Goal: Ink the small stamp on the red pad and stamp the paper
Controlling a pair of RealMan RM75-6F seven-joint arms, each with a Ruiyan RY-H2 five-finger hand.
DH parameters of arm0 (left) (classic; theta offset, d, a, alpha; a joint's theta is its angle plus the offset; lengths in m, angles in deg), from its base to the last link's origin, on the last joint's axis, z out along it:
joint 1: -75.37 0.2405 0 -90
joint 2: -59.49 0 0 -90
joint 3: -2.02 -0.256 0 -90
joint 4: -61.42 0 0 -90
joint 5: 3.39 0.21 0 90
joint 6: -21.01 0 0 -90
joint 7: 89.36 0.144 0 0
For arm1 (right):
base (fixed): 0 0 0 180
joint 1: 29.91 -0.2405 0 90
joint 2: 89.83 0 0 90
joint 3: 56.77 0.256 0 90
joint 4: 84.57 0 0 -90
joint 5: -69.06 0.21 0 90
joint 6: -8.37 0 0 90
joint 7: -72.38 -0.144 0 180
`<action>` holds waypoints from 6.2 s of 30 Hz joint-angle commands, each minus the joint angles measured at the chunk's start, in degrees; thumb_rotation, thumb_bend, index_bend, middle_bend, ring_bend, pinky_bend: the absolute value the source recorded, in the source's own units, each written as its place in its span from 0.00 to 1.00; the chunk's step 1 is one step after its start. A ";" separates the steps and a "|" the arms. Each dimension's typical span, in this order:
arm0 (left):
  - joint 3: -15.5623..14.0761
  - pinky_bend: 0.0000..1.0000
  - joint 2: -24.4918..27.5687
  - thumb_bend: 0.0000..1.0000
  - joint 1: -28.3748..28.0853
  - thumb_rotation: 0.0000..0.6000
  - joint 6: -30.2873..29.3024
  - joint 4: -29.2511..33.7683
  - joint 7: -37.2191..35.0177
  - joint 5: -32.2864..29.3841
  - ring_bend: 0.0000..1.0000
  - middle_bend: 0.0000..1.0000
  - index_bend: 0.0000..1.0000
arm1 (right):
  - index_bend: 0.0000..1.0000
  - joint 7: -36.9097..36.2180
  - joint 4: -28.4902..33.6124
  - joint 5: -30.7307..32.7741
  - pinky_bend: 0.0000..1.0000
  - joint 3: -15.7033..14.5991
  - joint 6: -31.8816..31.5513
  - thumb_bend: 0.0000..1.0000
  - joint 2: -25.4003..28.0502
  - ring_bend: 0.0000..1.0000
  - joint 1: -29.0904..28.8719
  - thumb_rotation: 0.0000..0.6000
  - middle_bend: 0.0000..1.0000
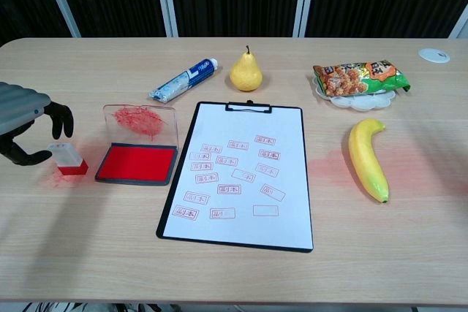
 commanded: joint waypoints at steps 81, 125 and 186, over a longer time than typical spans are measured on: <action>1.85 0.97 -0.81 0.59 -7.39 1.00 1.89 4.00 4.12 0.33 0.84 0.63 0.60 | 0.00 -0.80 0.86 0.80 0.22 0.32 0.35 0.12 0.18 0.00 0.16 1.00 0.00; -0.08 0.97 -6.97 0.60 -16.89 1.00 2.85 4.08 18.98 -15.72 0.84 0.68 0.65 | 0.00 -2.92 2.23 3.13 0.22 0.91 2.69 0.12 1.07 0.00 -0.15 1.00 0.00; -0.74 0.97 -1.26 0.60 -19.24 1.00 -3.60 16.03 19.76 -13.71 0.84 0.72 0.68 | 0.00 -4.06 3.16 3.78 0.22 1.12 3.38 0.12 1.51 0.00 -0.08 1.00 0.00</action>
